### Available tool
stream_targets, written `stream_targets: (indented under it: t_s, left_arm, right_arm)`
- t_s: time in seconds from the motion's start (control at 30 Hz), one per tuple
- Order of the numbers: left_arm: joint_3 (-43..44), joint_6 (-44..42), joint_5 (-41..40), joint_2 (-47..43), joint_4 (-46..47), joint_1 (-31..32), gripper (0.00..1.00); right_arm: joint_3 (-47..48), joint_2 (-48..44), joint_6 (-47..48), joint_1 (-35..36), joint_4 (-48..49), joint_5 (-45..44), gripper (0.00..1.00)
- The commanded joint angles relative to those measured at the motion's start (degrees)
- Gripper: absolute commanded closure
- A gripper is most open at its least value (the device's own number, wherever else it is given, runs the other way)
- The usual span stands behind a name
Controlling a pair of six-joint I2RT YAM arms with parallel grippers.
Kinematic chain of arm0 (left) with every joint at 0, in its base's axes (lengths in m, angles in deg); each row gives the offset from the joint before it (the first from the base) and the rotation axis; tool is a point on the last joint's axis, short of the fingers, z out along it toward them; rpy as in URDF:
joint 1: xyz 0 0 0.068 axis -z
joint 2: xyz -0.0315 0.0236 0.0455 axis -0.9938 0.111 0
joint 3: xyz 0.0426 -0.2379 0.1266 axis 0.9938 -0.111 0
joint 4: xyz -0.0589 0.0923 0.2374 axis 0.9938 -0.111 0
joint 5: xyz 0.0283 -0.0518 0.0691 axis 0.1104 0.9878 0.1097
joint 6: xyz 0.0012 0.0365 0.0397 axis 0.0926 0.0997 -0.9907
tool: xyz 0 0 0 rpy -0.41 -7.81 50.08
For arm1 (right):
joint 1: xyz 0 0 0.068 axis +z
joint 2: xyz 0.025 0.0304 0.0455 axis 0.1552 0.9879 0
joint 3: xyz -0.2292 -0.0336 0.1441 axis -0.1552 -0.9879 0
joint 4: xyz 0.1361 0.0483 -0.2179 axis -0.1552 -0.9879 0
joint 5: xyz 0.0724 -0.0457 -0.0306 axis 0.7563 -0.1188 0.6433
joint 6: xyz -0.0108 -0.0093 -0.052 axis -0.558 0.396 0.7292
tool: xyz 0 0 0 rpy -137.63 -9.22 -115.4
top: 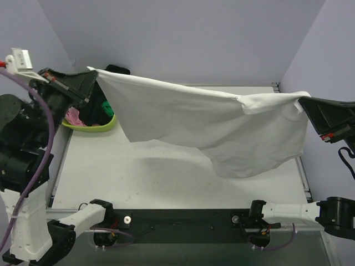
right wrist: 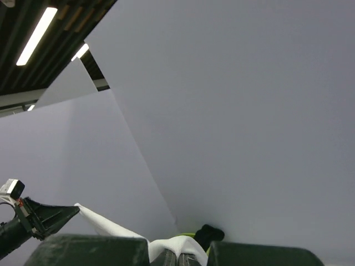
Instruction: Fold and stack the t-shirts
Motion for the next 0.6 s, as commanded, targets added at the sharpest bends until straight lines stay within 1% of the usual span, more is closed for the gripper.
stream_targets:
  t_s: [0.0,0.07,0.17,0.2,0.27,0.3,0.33,0.37,0.43,0.47,0.5,0.57]
  left_arm:
    - [5.6,-1.6,-0.4,-1.9,0.3,-0.4,1.0]
    - [5.8,-1.5,-2.0,-2.3,0.5,-0.3,1.0]
    - [4.6,-1.3,-2.2,-1.3,0.9,-0.3,1.0]
    - [3.9,-1.3,-2.0,-0.7,1.4,-0.3,1.0]
    - [2.0,-0.8,-1.3,1.0,2.9,-0.4,1.0]
    - [0.0,-0.7,-1.2,1.7,3.7,-0.4,1.0]
    - [-1.0,-0.2,-1.0,2.4,4.5,-0.5,1.0]
    - [-1.7,-0.2,-1.0,4.1,6.5,-0.6,1.0]
    - [-3.6,0.4,-1.0,7.3,8.2,-0.8,1.0]
    - [-3.8,0.7,-1.0,8.5,9.9,-1.8,1.0]
    - [-3.8,1.1,0.4,9.8,10.7,-2.3,1.0]
    - [-3.3,2.5,2.9,14.2,12.6,-4.6,1.0]
  right_arm:
    - [3.3,1.2,4.4,0.7,0.8,5.3,1.0]
    - [3.3,0.9,4.5,1.1,0.7,3.7,1.0]
    - [2.6,1.3,5.6,3.1,0.7,-1.7,1.0]
    - [2.5,2.0,6.2,4.8,0.9,-6.9,1.0]
    - [2.5,2.9,9.1,7.0,1.6,-12.3,1.0]
    - [2.4,4.0,10.4,8.0,3.3,-16.9,1.0]
    - [2.4,4.5,11.6,9.2,4.5,-19.7,1.0]
    - [2.0,5.0,16.5,9.5,6.2,-21.5,1.0]
    - [-0.3,6.5,22.9,9.6,14.8,-26.9,1.0]
    - [-1.2,7.1,29.0,9.5,18.4,-27.6,1.0]
    - [-2.5,8.5,32.8,9.5,25.6,-28.6,1.0]
    - [-2.5,10.7,37.7,6.3,31.2,-28.9,1.0]
